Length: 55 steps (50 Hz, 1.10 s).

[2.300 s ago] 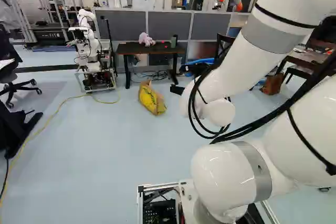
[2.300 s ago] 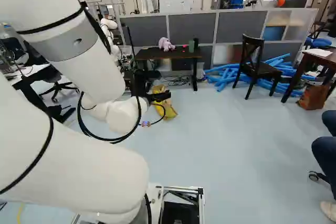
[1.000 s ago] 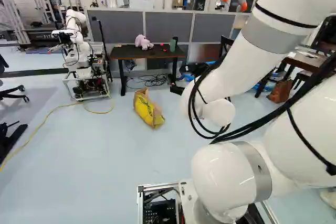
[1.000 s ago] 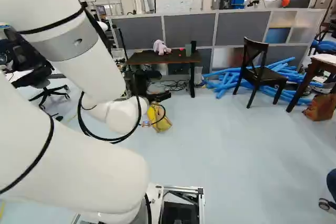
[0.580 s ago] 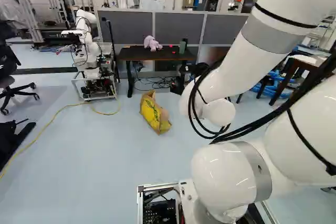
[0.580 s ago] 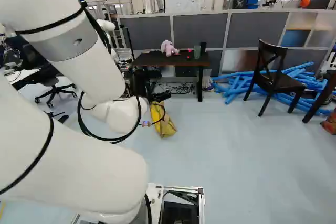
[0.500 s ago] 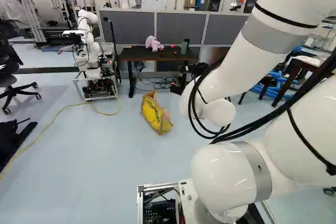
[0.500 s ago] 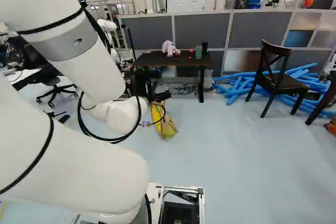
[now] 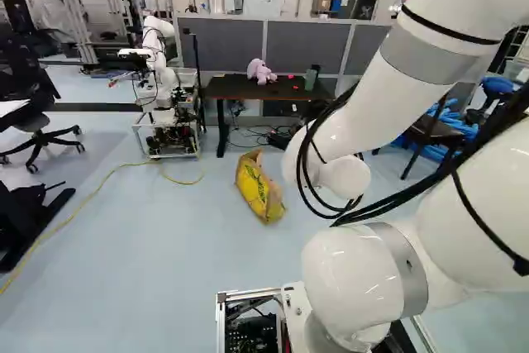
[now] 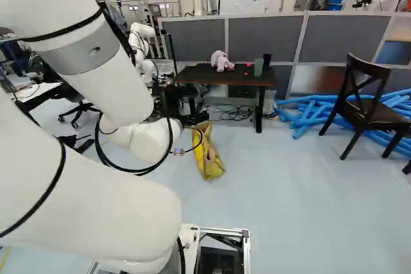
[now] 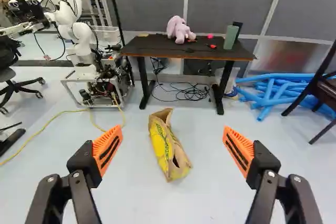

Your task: Pick up the bag on the ground and place it on the table

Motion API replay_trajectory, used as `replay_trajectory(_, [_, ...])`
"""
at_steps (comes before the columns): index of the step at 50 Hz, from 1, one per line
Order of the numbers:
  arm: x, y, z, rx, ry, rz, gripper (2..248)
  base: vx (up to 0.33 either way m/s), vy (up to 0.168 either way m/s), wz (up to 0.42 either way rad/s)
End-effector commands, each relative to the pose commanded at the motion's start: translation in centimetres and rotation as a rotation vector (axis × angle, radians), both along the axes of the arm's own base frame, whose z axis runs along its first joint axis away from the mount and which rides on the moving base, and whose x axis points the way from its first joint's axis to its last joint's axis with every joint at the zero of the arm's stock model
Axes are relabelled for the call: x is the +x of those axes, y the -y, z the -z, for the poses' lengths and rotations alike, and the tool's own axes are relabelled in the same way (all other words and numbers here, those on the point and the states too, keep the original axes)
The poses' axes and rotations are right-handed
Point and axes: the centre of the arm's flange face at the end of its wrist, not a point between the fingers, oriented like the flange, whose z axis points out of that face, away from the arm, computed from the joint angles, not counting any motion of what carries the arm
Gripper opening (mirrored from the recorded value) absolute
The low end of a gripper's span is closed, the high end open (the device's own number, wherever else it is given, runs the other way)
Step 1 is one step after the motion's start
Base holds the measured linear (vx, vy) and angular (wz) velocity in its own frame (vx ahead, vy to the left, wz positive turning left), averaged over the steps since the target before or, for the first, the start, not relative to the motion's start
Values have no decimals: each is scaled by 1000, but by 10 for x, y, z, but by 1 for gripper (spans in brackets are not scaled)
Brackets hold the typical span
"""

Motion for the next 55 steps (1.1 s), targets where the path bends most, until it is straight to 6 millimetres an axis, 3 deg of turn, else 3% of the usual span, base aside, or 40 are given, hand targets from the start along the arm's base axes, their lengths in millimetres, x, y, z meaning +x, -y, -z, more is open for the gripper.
replay_trajectory(21, [0, 0, 0, 0, 0, 0, 247, 201, 36, 163])
replay_trajectory(55, [0, 0, 0, 0, 0, 0, 247, 167, -37, 0])
